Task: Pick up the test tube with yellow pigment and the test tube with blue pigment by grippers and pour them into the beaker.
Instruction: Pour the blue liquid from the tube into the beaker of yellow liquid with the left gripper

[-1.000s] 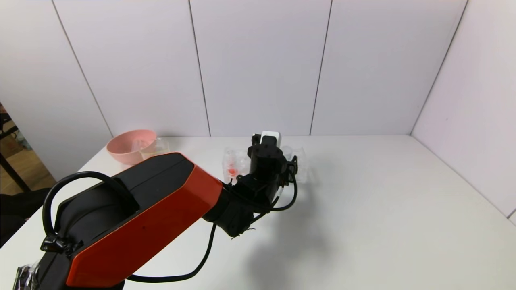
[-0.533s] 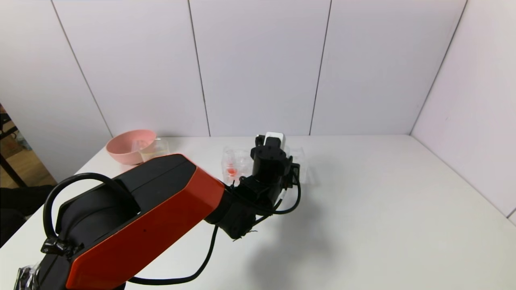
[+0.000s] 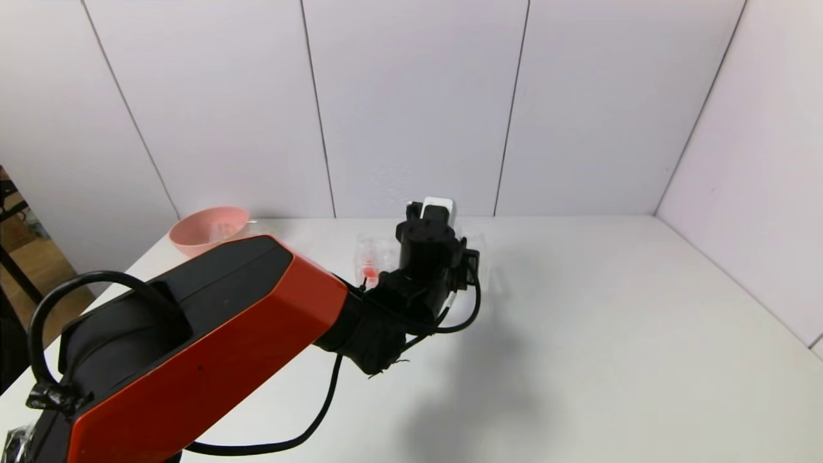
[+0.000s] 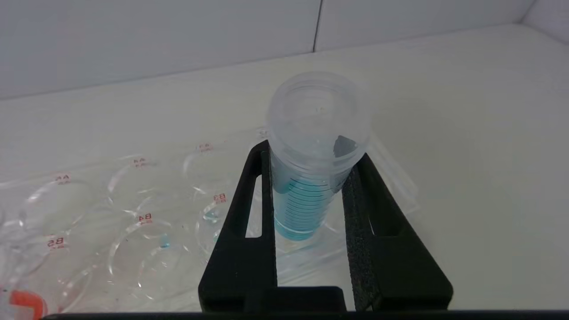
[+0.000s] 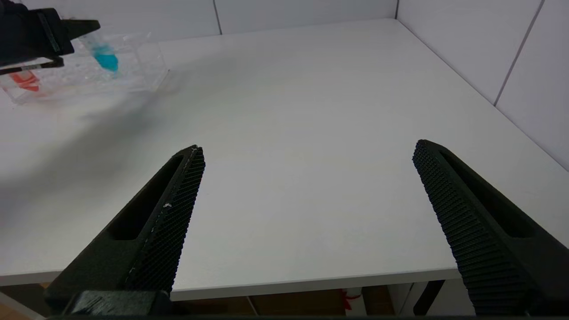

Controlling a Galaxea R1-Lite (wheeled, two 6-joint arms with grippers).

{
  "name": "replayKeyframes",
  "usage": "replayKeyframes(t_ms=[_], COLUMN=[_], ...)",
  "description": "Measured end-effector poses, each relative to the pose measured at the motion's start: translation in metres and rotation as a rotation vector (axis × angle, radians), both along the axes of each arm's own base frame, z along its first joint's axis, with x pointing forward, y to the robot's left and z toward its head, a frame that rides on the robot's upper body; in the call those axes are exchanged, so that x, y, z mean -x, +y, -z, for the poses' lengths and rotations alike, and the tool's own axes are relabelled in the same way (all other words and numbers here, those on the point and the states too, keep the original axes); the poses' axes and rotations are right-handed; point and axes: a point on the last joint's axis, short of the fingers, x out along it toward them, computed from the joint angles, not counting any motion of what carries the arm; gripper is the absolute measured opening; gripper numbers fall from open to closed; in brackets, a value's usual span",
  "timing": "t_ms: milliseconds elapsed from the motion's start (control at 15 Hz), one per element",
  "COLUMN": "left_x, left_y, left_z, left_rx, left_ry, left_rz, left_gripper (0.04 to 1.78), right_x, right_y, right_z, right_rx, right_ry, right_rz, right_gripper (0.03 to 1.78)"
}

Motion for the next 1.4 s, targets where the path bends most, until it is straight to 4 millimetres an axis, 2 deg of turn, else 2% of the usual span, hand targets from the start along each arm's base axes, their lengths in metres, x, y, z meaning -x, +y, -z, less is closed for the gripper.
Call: replayKeyframes(t_ms=[600, 867, 1133, 1400], left_x=[0.018, 0.026, 0.032, 0.039], left_y=[0.002, 0.012, 0.041, 0.091], left_z=[-0.045, -0.07, -0.098, -0.121], left_rx=[-0.052, -0.061, -0.075, -0.085], left_ry=[-0.056, -0.049, -0.03, -0.017], left_rz=[0.007, 0.006, -0.023, -0.072], left_gripper=[0.46, 0.46, 0.46, 0.46], right_x=[0.0, 0.0, 0.0, 0.0], right_y=[0.0, 0.0, 0.0, 0.0], right_z=[0.0, 0.0, 0.0, 0.0], right_rx=[0.0, 0.0, 0.0, 0.0], right_ry=[0.0, 0.0, 0.0, 0.0], right_rz=[0.0, 0.0, 0.0, 0.0], right_gripper=[1.71, 1.71, 1.71, 1.71])
